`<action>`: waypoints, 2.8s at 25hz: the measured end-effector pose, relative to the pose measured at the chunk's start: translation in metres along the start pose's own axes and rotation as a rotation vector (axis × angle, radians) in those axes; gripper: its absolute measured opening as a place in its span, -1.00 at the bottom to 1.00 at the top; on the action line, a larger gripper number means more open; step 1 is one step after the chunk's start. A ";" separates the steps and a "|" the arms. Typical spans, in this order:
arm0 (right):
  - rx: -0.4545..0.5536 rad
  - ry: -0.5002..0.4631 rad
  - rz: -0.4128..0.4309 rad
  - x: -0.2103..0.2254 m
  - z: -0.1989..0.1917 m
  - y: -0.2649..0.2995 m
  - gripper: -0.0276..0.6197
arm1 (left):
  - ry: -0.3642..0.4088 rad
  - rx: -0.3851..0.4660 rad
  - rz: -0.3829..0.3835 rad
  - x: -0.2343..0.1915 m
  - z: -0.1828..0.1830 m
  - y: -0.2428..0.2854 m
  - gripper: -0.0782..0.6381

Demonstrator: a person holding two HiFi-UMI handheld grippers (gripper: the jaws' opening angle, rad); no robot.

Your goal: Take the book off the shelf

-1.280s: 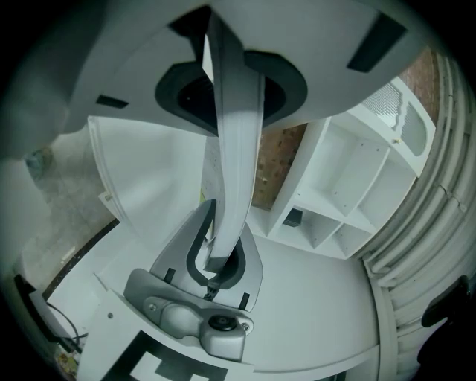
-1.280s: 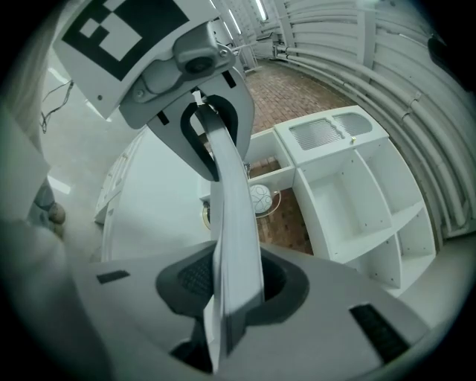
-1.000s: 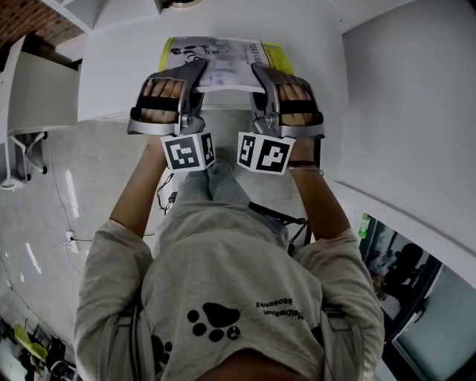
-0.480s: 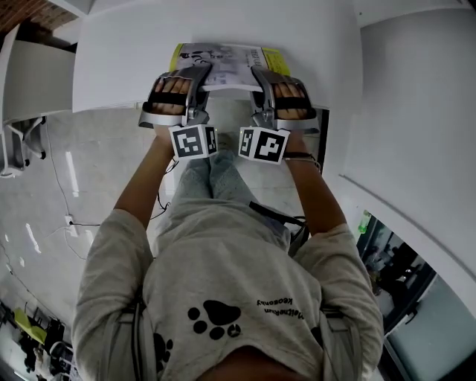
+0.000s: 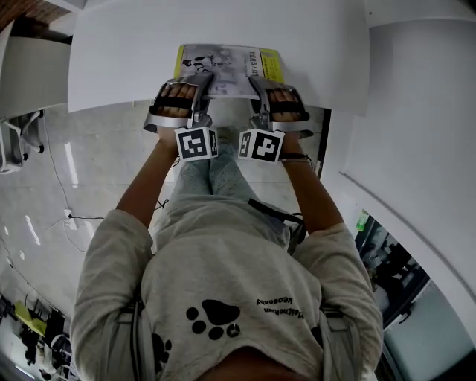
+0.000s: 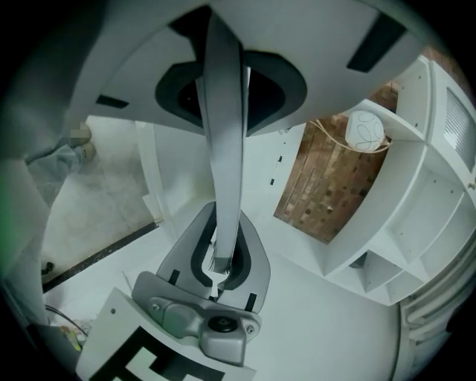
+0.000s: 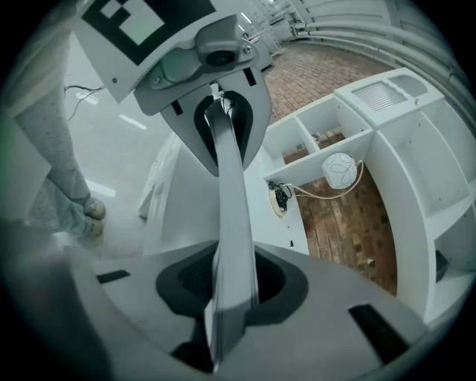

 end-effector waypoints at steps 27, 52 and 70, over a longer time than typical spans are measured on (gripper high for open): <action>-0.084 0.086 0.281 -0.014 -0.013 0.051 -0.46 | -0.056 -0.142 -0.243 0.012 -0.026 0.045 -0.38; -0.094 0.058 0.313 -0.029 -0.011 0.028 -0.13 | -0.086 -0.161 -0.336 0.026 -0.018 0.016 -0.10; -0.030 0.055 0.305 -0.030 0.007 0.008 -0.13 | -0.365 -0.051 -0.297 0.010 -0.013 -0.003 -0.20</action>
Point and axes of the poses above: the fingertips, and each gripper's own axes: y forward along the fingers, x to its right, z out of its top, the point moved 9 cm from there along -y, backward along the fingers, and after that the axes turned 11 degrees about x, right-handed, at the moved point
